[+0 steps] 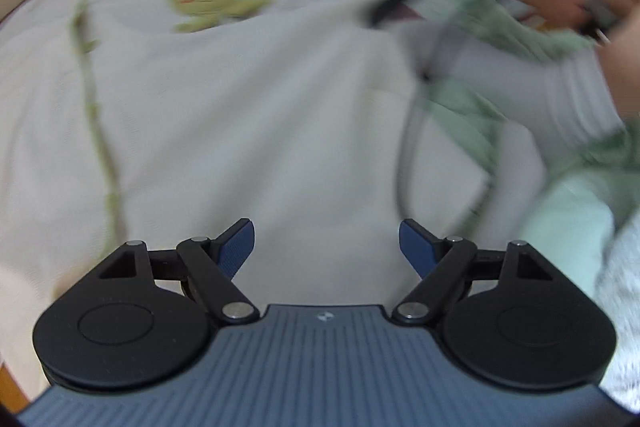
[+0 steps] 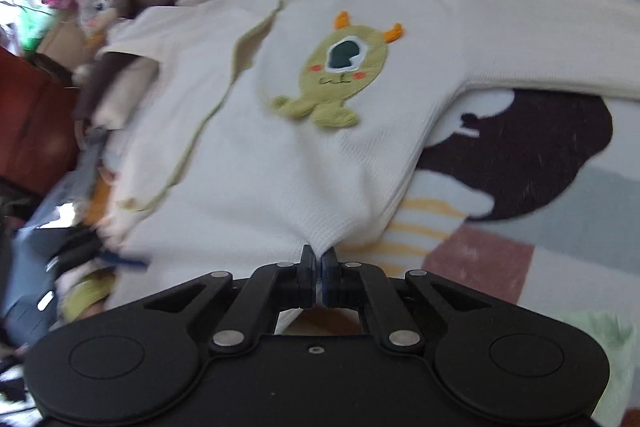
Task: Fold clothes
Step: 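Pinch the garment hem with the left gripper while the right gripper grasps the hem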
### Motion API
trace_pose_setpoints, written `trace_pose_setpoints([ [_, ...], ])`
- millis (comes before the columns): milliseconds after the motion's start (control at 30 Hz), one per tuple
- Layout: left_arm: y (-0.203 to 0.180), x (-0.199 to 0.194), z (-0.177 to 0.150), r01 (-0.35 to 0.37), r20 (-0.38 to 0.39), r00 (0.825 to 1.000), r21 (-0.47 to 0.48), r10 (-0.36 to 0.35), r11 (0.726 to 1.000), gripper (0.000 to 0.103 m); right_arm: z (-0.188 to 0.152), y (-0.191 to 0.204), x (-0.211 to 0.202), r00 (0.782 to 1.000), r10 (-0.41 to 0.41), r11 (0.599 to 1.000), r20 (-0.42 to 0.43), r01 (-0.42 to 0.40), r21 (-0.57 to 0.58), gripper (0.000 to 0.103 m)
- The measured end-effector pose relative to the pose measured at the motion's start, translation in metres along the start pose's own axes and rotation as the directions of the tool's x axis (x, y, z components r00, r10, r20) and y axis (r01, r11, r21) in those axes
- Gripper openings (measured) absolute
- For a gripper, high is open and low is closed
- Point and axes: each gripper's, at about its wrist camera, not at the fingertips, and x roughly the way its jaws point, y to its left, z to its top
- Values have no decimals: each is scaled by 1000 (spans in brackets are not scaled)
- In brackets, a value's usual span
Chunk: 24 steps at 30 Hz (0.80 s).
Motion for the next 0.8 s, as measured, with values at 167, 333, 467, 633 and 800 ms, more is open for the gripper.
trace_pose_setpoints([
  [167,-6,20,3,20,-38,999,15,-19,1000,83,20,1,15,999,-21,1000,39,21,-3,5],
  [333,16,17,4,-3,-12,1000,-98,2,995,54,37,0,19,998,-26,1000,50,27,-12,5],
  [467,44,2,5,19,52,999,-249,-7,968,14,37,-6,15,1000,-19,999,23,18,27,14],
  [633,56,-19,4,94,155,987,-330,-45,939,14,17,-2,-5,992,120,990,-30,-117,79,46],
  [800,43,-17,4,124,123,988,-287,-92,950,27,-8,-4,4,966,189,969,-177,-154,191,50],
])
